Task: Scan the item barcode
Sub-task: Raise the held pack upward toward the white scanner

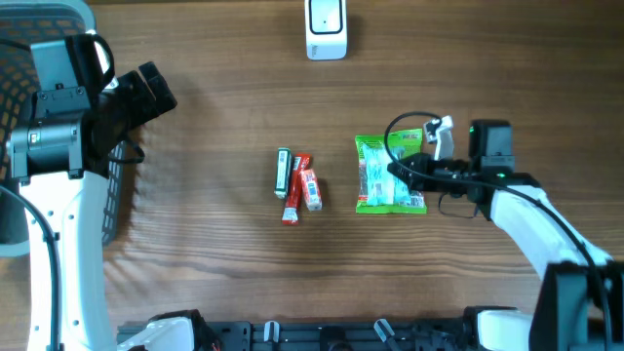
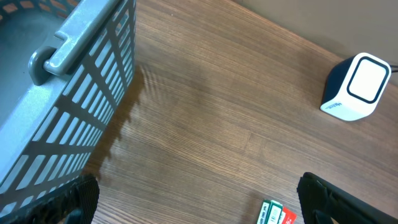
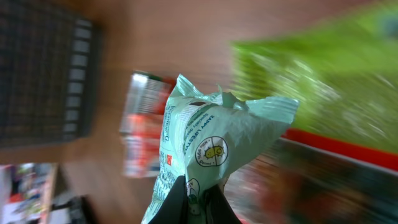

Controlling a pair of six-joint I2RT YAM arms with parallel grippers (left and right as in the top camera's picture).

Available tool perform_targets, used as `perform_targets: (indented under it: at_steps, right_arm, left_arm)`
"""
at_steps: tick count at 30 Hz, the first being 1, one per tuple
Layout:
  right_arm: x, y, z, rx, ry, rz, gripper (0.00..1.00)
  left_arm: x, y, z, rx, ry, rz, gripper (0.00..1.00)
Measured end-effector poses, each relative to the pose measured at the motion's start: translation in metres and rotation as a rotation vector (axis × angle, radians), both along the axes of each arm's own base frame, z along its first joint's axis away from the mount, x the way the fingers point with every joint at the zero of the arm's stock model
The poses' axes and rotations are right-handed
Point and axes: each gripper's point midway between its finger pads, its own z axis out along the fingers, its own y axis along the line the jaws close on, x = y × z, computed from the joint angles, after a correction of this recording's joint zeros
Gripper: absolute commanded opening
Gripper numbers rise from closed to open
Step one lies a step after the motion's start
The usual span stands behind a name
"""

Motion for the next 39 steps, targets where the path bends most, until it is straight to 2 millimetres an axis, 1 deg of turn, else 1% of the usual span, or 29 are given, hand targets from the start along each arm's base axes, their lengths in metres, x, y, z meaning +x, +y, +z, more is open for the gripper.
perform_targets:
  at_steps: [2,3,4,6,9,11,13,15,22,24,25,30,33,34,36,39]
  right_arm:
    - [-0.001,0.004,0.024,0.052,-0.04,0.016,0.04]
    - [-0.005,0.007,0.041,0.083,-0.068,0.028,0.04]
    - [-0.009,0.009,0.054,0.103,-0.088,0.037,0.04]
    - [-0.022,0.013,0.086,0.149,-0.138,0.052,0.04]
    - [-0.038,0.015,0.118,0.187,-0.171,0.041,0.04]
    - [-0.048,0.015,0.13,0.203,-0.167,0.023,0.04]
    - [-0.056,0.014,0.137,0.206,-0.156,-0.001,0.04]
    - [-0.061,0.011,0.138,0.196,-0.142,-0.033,0.04]
    - [-0.059,0.008,0.127,0.135,-0.101,-0.104,0.04]
    - [-0.059,0.009,0.126,0.116,-0.097,-0.113,0.04]
    - [-0.058,0.009,0.129,0.089,-0.094,-0.125,0.04]
    - [-0.062,0.007,0.151,-0.052,-0.086,-0.14,0.04]
    - [-0.057,0.011,0.18,-0.136,-0.119,-0.107,0.04]
    - [-0.055,0.01,0.185,-0.163,-0.112,-0.102,0.04]
    - [-0.049,0.008,0.199,-0.232,-0.111,-0.088,0.04]
    - [-0.03,0.008,0.219,-0.331,-0.146,-0.066,0.04]
  left_arm:
    - [0.0,0.0,0.0,0.0,0.0,0.0,1.0]
    - [0.0,0.0,0.0,0.0,0.0,0.0,1.0]
    - [0.0,0.0,0.0,0.0,0.0,0.0,1.0]
    - [0.0,0.0,0.0,0.0,0.0,0.0,1.0]
    - [0.0,0.0,0.0,0.0,0.0,0.0,1.0]
    - [0.0,0.0,0.0,0.0,0.0,0.0,1.0]
    - [0.0,0.0,0.0,0.0,0.0,0.0,1.0]
    - [0.0,0.0,0.0,0.0,0.0,0.0,1.0]
    - [0.0,0.0,0.0,0.0,0.0,0.0,1.0]
    - [0.0,0.0,0.0,0.0,0.0,0.0,1.0]
    - [0.0,0.0,0.0,0.0,0.0,0.0,1.0]
    - [0.0,0.0,0.0,0.0,0.0,0.0,1.0]
    - [0.0,0.0,0.0,0.0,0.0,0.0,1.0]
    - [0.0,0.0,0.0,0.0,0.0,0.0,1.0]
    - [0.0,0.0,0.0,0.0,0.0,0.0,1.0]
    - [0.0,0.0,0.0,0.0,0.0,0.0,1.0]
